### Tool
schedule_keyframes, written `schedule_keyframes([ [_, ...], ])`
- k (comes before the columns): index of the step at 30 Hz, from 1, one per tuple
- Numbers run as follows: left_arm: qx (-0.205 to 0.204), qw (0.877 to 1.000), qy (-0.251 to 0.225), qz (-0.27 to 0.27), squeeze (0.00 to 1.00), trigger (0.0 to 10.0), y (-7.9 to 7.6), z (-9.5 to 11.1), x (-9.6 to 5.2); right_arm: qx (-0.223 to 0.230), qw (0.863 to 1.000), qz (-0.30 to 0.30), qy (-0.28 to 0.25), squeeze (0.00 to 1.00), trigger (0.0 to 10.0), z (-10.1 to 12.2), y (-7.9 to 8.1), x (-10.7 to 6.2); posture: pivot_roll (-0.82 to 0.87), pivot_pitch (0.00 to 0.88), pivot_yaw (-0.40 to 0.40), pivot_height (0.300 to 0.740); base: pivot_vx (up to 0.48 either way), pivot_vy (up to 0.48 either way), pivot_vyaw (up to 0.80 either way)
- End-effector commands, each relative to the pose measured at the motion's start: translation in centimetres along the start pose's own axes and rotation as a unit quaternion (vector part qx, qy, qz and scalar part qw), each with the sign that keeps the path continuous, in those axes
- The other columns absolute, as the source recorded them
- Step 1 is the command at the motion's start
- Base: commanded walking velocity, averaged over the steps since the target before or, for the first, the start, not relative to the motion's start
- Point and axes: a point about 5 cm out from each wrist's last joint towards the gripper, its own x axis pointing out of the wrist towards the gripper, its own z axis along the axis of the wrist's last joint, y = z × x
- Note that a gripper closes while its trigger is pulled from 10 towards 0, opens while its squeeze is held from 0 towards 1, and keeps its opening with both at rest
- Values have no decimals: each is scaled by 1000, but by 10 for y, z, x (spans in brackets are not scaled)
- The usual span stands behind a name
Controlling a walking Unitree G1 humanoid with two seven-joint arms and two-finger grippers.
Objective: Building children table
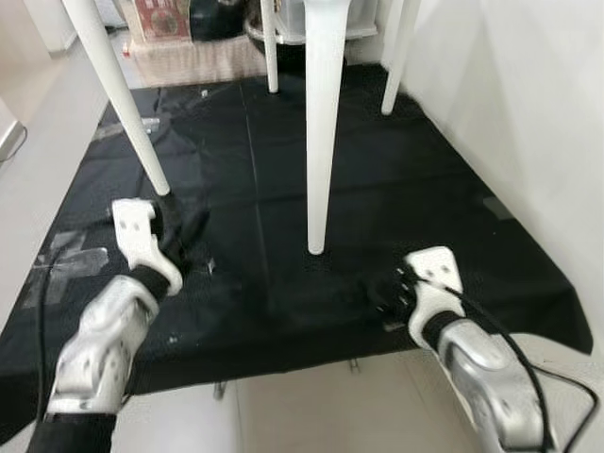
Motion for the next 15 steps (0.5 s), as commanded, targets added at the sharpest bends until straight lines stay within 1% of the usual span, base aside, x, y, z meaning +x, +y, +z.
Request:
schedule_keyframes([
  [1,16,1000,20,13,0,10000,-2,-6,-4,2,1000,1,-20,1000,10000,3,3,-2,18,138,24,740,0,0,0],
  [2,53,997,46,36,0,10000,0,-16,-13,2,1000,-6,-23,263,10000,-1,3,-4,27,132,19,740,0,0,0],
  [3,89,993,56,52,0,10000,2,-23,-20,2,1000,-11,-23,0,10000,-3,3,-5,29,124,19,740,0,0,0],
  [4,105,989,75,66,0,10000,4,-32,-28,4,1000,-16,-24,0,10000,-6,2,-6,27,121,18,740,0,0,0],
  [5,105,989,75,66,0,10000,4,-32,-28,4,1000,-16,-24,0,10000,-6,2,-6,27,121,18,740,0,0,0],
  [6,116,986,85,87,0,10000,6,-39,-35,14,999,-23,-24,0,10000,-10,0,-6,33,116,15,740,0,0,0],
  [7,113,984,95,100,0,10000,5,-45,-42,25,999,-30,-26,0,10000,-13,-1,-5,45,105,13,740,0,0,0],
  [8,113,984,95,100,0,10000,5,-45,-42,25,999,-30,-26,0,10000,-13,-1,-5,45,105,13,740,0,0,0],
  [10,110,982,103,110,0,10000,1,-50,-49,35,998,-38,-28,0,10000,-16,-3,-3,51,93,6,740,0,0,0],
  [11,110,982,103,110,0,10000,1,-50,-49,35,998,-38,-28,0,10000,-16,-3,-3,51,93,6,740,0,0,0],
  [13,122,980,110,116,0,10000,-4,-54,-51,28,998,-43,-32,0,10000,-17,-2,0,54,84,2,740,0,0,0],
  [15,126,979,111,119,0,10000,-5,-54,-51,25,998,-43,-36,0,10000,-17,-2,1,52,74,4,740,-311,0,0],
])
